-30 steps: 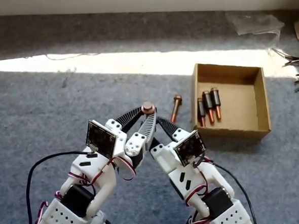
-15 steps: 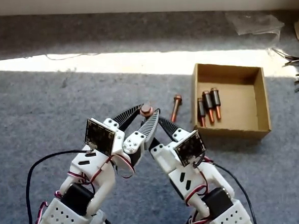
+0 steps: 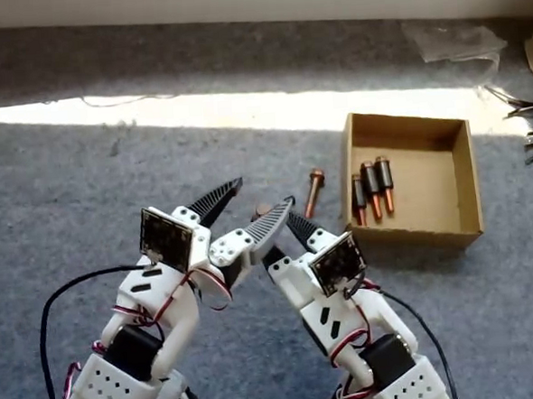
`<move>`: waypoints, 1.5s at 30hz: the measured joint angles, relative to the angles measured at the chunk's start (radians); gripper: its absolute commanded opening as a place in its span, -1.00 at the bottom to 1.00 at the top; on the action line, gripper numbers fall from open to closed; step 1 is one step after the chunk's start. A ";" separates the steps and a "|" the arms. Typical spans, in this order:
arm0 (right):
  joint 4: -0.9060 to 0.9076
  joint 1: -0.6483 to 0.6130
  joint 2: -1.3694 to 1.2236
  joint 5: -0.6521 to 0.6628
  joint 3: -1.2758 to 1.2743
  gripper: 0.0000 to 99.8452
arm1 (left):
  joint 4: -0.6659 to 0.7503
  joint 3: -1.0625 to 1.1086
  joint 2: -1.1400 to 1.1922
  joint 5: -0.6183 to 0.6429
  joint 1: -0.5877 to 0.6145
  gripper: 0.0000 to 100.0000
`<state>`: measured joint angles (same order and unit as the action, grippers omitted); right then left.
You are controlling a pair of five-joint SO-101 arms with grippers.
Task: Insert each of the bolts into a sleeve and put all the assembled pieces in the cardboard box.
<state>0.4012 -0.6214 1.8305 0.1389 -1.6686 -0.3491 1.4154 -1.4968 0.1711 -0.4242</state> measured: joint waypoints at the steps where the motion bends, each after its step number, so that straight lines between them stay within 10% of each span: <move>1: 0.000 0.000 0.000 0.000 0.000 -0.99 | 0.000 -0.008 0.000 0.000 0.015 -0.50; 14: 0.005 0.002 0.000 0.000 0.000 -0.99 | -0.006 -0.146 -0.032 0.000 0.285 -0.73; 26: 0.144 0.018 0.000 0.000 0.000 -0.99 | -0.354 -0.178 -0.315 0.002 0.459 -0.97; 45: 0.506 0.479 -0.005 0.000 0.322 -0.99 | -0.559 0.031 -0.313 0.000 0.506 -0.96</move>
<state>0.9076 -0.1427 1.8259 0.1389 -1.3464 -0.9076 1.4461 -1.8098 0.1711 0.0821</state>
